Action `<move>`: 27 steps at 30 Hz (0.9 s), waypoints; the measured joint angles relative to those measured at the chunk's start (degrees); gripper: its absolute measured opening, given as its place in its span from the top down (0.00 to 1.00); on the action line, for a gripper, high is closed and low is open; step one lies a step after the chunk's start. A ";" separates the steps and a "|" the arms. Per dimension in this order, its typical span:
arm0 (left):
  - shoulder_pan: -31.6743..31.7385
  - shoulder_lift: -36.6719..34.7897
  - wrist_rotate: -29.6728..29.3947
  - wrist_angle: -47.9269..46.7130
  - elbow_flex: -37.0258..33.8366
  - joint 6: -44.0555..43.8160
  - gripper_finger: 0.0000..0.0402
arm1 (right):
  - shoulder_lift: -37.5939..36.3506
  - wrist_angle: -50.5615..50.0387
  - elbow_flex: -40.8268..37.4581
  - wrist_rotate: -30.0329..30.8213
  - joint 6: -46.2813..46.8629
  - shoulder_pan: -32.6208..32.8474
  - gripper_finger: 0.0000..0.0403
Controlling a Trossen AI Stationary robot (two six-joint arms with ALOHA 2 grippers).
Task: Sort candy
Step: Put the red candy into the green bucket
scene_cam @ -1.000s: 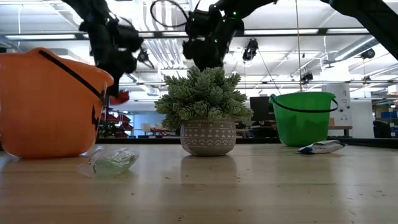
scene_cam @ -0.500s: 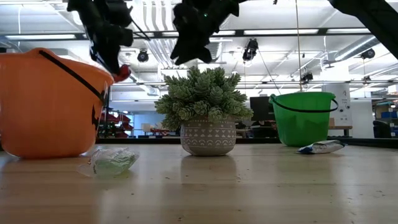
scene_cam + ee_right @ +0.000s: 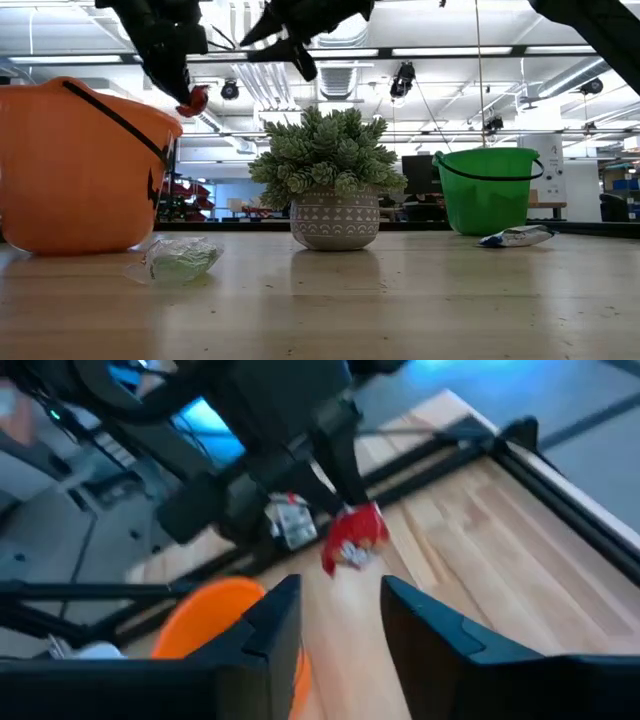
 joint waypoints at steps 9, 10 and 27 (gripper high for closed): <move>-0.13 0.39 2.05 0.72 5.99 0.76 1.00 | 0.46 4.25 -0.02 2.23 7.33 1.33 0.49; -0.18 0.56 3.16 0.77 6.94 0.74 1.00 | 0.56 4.68 -0.04 3.04 8.03 1.41 0.48; -1.64 3.94 5.73 3.45 12.41 0.76 1.00 | 1.14 10.42 -0.07 9.49 9.91 2.04 0.48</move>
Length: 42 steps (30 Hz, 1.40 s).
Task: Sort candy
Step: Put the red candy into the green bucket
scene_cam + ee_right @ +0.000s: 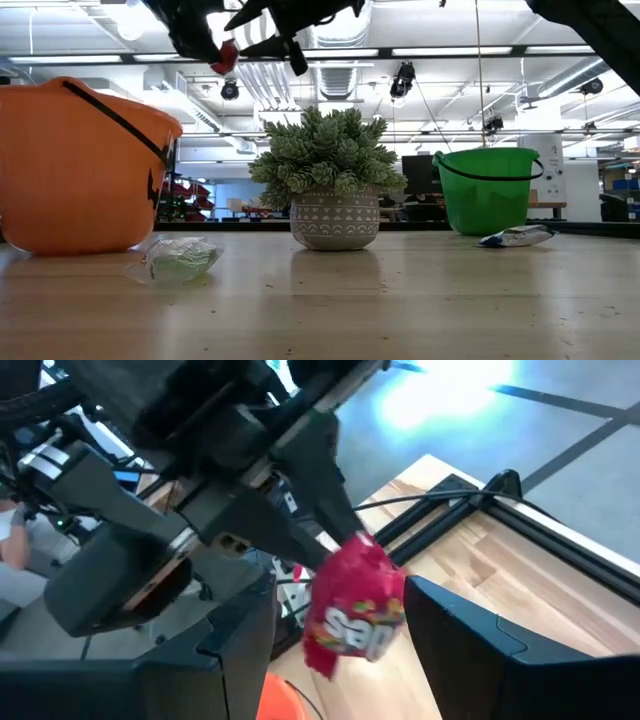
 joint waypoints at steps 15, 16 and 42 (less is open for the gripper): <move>-0.10 1.25 0.03 0.66 1.65 0.22 1.00 | 0.37 0.23 -1.70 3.54 0.81 0.08 0.50; -0.10 1.25 0.05 0.64 1.64 0.22 1.00 | 0.37 0.11 -1.70 3.66 0.81 0.08 0.52; -0.10 1.08 -3.43 -10.68 7.79 3.48 0.70 | 0.39 1.10 -1.68 2.79 -2.16 0.63 0.97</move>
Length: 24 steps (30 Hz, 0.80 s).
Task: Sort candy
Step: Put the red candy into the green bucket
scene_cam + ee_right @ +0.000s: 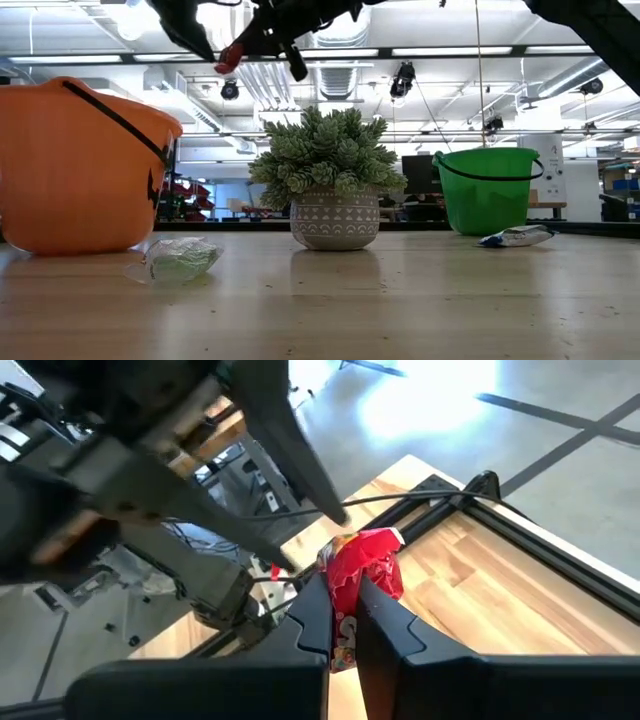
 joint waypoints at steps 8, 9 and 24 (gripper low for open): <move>0.00 -0.04 0.04 -6.76 2.00 1.66 0.58 | -0.87 -9.94 0.00 0.25 -0.68 0.38 0.97; 0.00 -0.04 0.04 -6.93 1.69 1.68 0.57 | -1.15 -11.91 0.00 0.26 -1.01 0.53 0.97; 0.00 2.06 0.06 -6.91 0.15 0.68 0.60 | -8.96 -48.51 0.11 13.20 -9.36 -1.03 0.97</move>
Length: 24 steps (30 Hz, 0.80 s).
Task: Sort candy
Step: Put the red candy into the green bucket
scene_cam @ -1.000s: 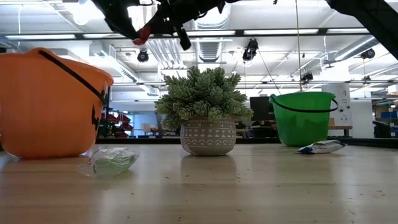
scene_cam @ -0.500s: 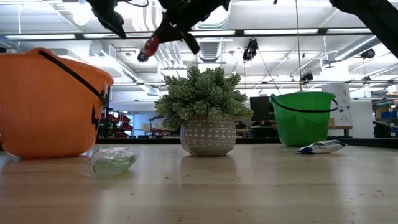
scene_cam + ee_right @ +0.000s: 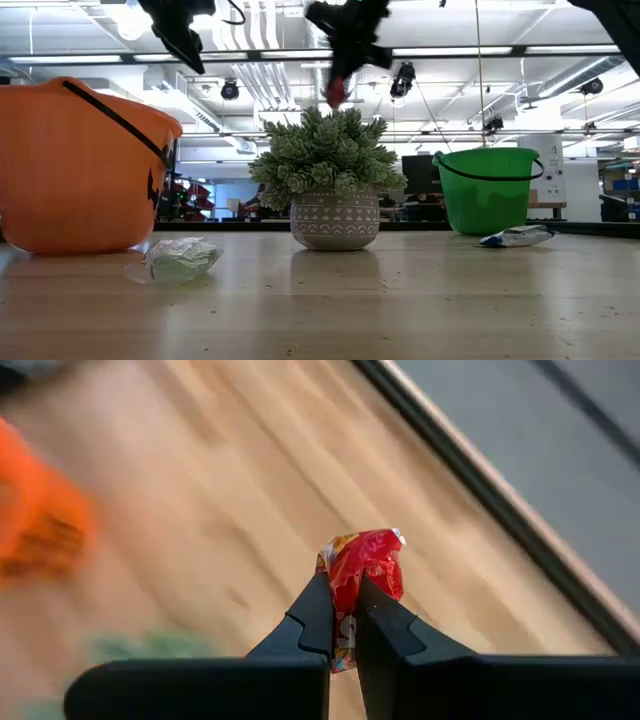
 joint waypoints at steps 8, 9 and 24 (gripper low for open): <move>0.00 0.22 -0.01 -0.02 0.04 -3.93 0.60 | -2.76 -20.07 -0.42 6.43 -0.73 -5.16 0.97; 0.00 0.22 -0.02 -0.02 0.04 -3.97 0.60 | -3.06 -21.58 -0.78 6.87 -1.02 -5.85 0.97; 0.00 0.15 -0.73 -0.15 0.07 -8.73 0.60 | -12.73 -22.05 -17.95 3.31 -5.15 -15.62 0.97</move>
